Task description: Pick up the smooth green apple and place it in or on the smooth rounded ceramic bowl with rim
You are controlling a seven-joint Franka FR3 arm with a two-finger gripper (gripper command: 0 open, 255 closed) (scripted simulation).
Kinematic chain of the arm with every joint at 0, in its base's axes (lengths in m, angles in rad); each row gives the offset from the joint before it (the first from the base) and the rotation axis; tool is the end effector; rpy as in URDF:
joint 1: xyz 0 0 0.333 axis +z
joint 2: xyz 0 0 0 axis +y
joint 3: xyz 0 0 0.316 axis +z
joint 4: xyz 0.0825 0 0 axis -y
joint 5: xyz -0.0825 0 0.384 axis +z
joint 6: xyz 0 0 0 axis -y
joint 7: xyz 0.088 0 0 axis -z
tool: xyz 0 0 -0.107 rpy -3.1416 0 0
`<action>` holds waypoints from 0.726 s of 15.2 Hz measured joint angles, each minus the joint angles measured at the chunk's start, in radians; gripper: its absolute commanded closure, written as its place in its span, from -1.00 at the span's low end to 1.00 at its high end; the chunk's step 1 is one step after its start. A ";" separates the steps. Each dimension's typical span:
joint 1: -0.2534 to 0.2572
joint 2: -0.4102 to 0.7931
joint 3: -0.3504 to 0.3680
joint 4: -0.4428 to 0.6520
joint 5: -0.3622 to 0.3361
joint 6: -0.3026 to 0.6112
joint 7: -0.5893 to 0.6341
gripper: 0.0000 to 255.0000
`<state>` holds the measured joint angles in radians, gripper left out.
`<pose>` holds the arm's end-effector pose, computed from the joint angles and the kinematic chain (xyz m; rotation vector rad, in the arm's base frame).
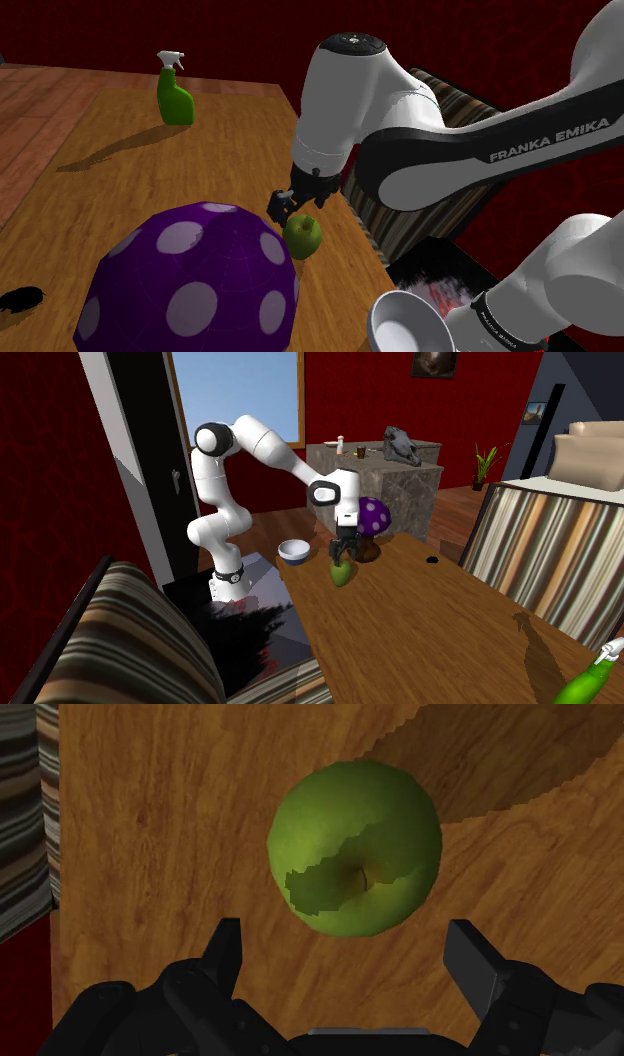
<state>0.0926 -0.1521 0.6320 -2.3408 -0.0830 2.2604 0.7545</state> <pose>0.3682 0.3260 0.3880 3.0472 0.0275 0.2043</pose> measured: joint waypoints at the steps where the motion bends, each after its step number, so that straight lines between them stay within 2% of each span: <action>1: -0.002 0.020 0.007 0.005 -0.016 0.012 0.016 -1.00; 7: -0.015 0.090 0.017 -0.018 -0.080 0.089 0.068 -1.00; 11: -0.017 0.105 0.017 -0.023 -0.096 0.105 0.078 -1.00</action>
<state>0.0755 -0.0476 0.6487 -2.3637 -0.1788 2.3655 0.8324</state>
